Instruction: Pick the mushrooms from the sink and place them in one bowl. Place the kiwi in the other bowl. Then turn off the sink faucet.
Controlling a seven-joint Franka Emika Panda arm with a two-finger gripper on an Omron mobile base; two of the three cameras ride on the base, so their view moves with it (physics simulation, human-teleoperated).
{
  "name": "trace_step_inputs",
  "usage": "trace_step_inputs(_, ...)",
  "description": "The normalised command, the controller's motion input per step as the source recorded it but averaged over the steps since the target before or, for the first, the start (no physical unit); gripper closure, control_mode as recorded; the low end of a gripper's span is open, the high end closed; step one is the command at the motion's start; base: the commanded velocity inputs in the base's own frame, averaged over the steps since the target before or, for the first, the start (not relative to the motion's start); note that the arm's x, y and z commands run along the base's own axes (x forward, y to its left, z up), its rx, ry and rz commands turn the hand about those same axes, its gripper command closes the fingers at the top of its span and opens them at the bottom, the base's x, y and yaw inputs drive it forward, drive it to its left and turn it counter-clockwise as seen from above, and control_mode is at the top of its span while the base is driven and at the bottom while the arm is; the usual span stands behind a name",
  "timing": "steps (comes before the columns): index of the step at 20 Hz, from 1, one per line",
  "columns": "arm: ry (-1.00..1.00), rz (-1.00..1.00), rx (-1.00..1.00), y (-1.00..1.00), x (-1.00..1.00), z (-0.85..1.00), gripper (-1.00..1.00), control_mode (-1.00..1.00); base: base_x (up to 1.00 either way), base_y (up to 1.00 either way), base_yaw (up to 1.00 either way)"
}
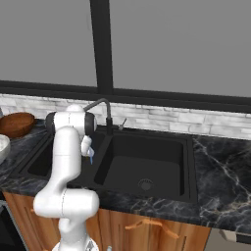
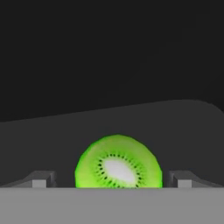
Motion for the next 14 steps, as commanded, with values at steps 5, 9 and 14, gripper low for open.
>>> trace_step_inputs(5,0.00,0.00,0.00,0.00,0.01,-0.20,-1.00,-1.00,0.00,0.00,0.00)
trace_step_inputs(9,0.00,0.00,-0.02,0.00,0.03,-0.27,-1.00,-1.00,0.00,0.00,0.00)
trace_step_inputs(14,-0.03,0.00,-0.03,0.00,0.09,-0.27,1.00,-1.00,0.00,0.00,0.00)
